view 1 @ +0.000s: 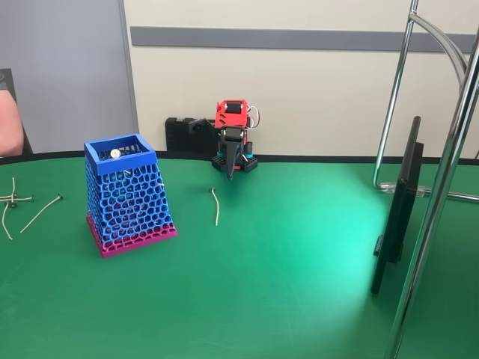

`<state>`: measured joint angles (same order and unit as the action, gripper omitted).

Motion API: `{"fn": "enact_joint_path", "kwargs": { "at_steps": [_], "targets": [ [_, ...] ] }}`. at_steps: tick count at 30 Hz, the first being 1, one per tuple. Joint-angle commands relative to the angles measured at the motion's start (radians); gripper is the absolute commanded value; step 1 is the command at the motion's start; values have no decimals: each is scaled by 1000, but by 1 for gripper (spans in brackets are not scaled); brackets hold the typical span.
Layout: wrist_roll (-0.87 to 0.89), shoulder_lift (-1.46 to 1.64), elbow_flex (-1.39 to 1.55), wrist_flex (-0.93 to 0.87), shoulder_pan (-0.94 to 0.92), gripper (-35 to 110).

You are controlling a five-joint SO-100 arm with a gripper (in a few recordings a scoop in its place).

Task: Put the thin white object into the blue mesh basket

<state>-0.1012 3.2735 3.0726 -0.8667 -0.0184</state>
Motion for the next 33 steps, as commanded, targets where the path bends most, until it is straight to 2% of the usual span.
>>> {"fn": "enact_joint_path", "kwargs": {
  "at_steps": [1, 6, 12, 20, 25, 33],
  "targets": [
    [-14, -26, -18, 5, 11, 1],
    [-41, -100, -67, 29, 8, 1],
    [-35, -290, -258, 3, -23, 1],
    [83, -580, -523, -129, -67, 1],
    [256, -741, -627, -222, -94, 1],
    [732, -1080, -828, -417, -187, 1]
  ]
}}
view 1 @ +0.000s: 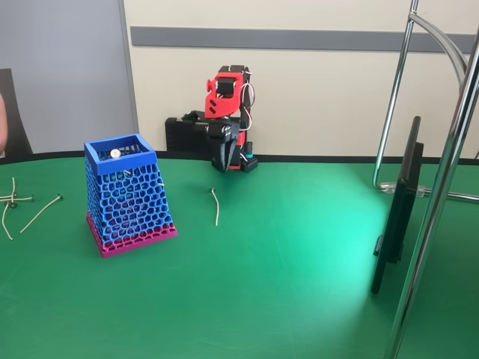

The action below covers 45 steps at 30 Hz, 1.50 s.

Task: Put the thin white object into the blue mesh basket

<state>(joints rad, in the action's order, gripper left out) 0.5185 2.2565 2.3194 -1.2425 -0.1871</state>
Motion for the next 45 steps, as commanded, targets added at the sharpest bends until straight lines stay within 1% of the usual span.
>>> {"fn": "enact_joint_path", "kwargs": {
  "at_steps": [1, 6, 11, 17, 21, 26, 34, 45],
  "targets": [
    [152, -98, -101, -63, -25, 1],
    [209, -265, -170, -91, -83, 1],
    [278, -411, -250, -169, -69, 1],
    [364, -489, -276, -147, -94, 1],
    [394, -512, -275, -124, -77, 2],
    [382, -543, -227, -25, -67, 8],
    [364, -581, -239, -21, -71, 16],
    [342, -618, -204, 14, -81, 18]
  ]
}}
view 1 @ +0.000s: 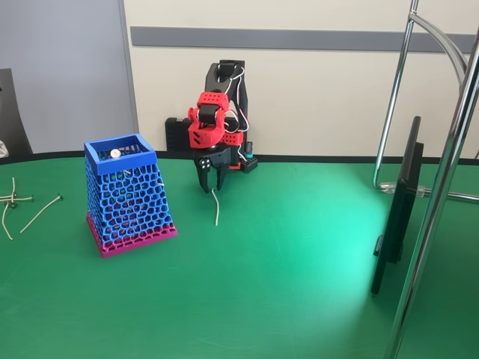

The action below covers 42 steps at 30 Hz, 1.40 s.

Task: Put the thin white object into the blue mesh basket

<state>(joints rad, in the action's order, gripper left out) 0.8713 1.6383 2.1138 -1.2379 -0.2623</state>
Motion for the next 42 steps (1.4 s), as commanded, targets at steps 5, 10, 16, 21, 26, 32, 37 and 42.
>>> {"fn": "enact_joint_path", "kwargs": {
  "at_steps": [5, 10, 16, 21, 26, 32, 37, 42],
  "targets": [
    [-28, -15, 12, 9, -2, 19],
    [-41, -28, 20, 9, 8, 19],
    [-63, -35, 34, 9, -17, 18],
    [-77, -48, 41, 9, -37, 18],
    [-83, -55, 48, 14, -49, 17],
    [-89, -58, 64, 40, -63, 15],
    [-91, -55, 81, 69, -66, 14],
    [-91, -49, 97, 92, -67, 11]
  ]
}}
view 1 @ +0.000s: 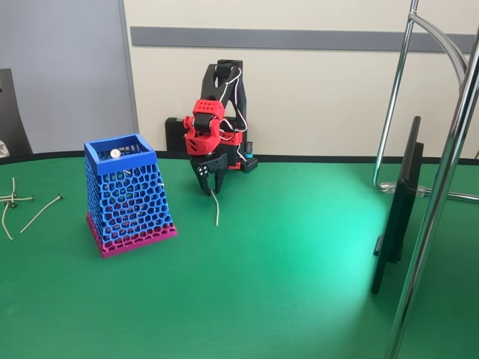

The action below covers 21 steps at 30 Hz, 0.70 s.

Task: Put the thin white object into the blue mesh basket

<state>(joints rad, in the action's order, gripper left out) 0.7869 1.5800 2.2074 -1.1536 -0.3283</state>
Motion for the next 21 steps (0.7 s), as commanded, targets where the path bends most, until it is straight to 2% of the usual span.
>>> {"fn": "enact_joint_path", "kwargs": {
  "at_steps": [1, 13, 21],
  "targets": [
    [-5, 9, 3, 9, -2, 10],
    [-6, 2, 3, 31, -3, 1],
    [-49, 81, -57, 31, -44, 1]
  ]
}}
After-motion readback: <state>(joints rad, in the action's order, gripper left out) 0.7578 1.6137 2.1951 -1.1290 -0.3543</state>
